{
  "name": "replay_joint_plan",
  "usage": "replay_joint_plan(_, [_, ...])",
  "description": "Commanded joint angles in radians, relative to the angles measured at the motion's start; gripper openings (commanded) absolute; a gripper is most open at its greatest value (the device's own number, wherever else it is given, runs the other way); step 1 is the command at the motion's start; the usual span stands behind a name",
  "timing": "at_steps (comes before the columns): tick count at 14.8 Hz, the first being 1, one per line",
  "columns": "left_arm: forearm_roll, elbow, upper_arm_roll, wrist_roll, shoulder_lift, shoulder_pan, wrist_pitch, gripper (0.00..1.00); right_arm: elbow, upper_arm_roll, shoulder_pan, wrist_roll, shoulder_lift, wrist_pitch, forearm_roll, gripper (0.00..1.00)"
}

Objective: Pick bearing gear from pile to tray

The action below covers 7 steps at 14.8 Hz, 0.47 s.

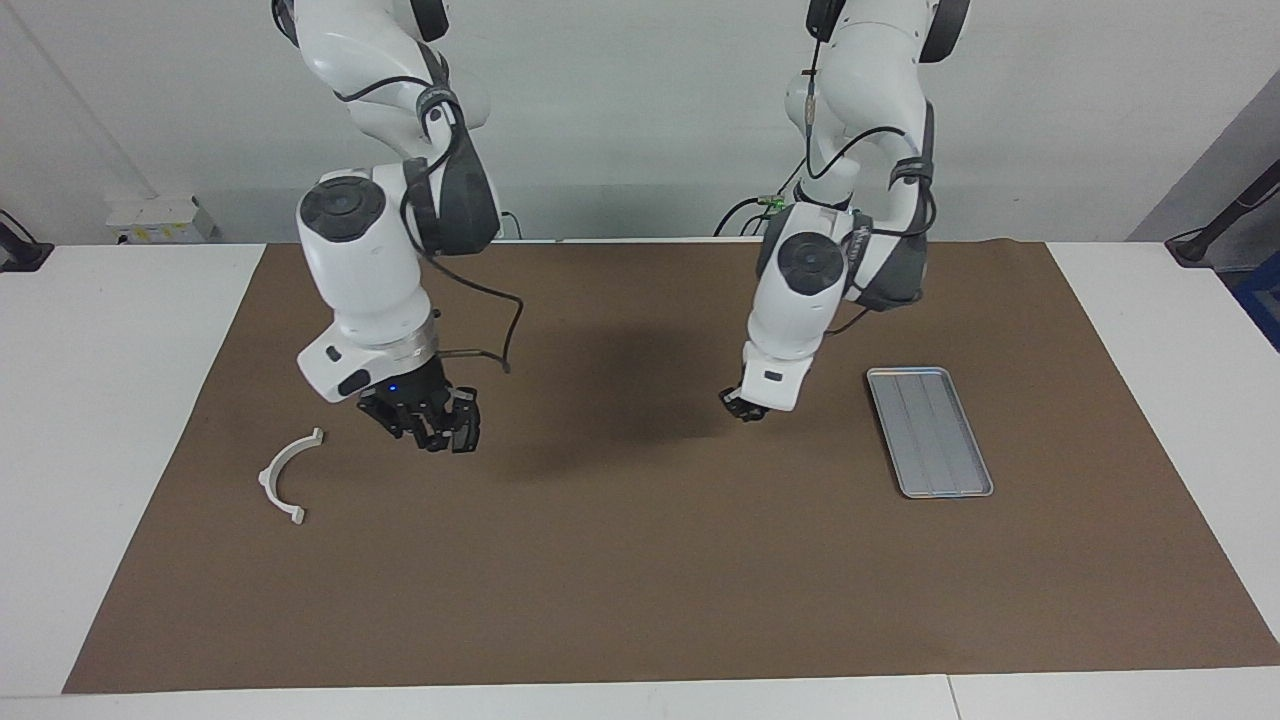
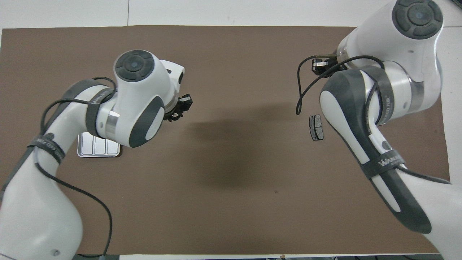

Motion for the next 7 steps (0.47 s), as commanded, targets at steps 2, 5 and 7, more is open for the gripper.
replay_joint_plan(2, [-0.003,-0.167,-0.009,0.292,-0.115,0.163,0.019,0.00,0.002,0.006,0.170,0.343,-0.033,-0.039,0.003,0.00])
replay_joint_plan(5, [-0.003,-0.178,-0.009,0.479,-0.118,0.269,0.027,0.00,-0.007,0.031,0.299,0.600,-0.035,-0.021,0.010,0.00])
replay_joint_plan(7, [-0.001,-0.213,-0.007,0.524,-0.129,0.303,0.070,0.00,-0.033,0.031,0.359,0.681,-0.021,0.023,0.010,0.00])
